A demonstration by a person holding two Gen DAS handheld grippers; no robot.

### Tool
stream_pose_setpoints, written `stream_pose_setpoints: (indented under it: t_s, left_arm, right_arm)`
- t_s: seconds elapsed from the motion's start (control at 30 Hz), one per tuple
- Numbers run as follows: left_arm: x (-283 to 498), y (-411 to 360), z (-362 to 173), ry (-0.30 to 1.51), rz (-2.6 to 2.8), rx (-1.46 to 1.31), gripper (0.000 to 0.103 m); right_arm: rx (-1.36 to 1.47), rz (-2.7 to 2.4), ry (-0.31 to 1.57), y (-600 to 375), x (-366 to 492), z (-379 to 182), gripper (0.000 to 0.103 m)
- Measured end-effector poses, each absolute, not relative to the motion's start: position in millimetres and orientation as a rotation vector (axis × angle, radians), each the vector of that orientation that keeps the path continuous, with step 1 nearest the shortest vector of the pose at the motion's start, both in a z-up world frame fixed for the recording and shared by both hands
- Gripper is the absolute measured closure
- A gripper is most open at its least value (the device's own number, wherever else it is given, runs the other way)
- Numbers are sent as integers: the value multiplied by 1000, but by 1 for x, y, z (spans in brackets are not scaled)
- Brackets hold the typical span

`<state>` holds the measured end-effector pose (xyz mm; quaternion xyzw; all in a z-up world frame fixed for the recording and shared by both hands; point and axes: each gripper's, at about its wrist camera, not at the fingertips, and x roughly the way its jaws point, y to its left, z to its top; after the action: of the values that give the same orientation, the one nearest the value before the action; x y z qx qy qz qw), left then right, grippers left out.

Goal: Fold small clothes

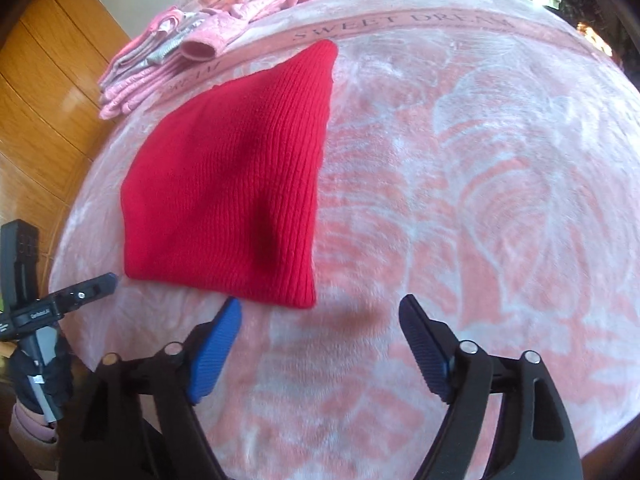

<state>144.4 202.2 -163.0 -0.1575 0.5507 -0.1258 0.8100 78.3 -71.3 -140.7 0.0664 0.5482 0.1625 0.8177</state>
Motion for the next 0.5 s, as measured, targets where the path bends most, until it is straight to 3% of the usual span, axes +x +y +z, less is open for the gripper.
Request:
stream_pose_setpoints:
  t_s: [0.23, 0.5]
  left_arm:
    - [121, 210, -143, 1151, -174, -288, 18]
    - [99, 203, -136, 1166, -64, -249, 14]
  right_arm:
    - [64, 248, 1147, -65, 57, -128, 4]
    - [1, 149, 1129, -65, 35, -119, 4]
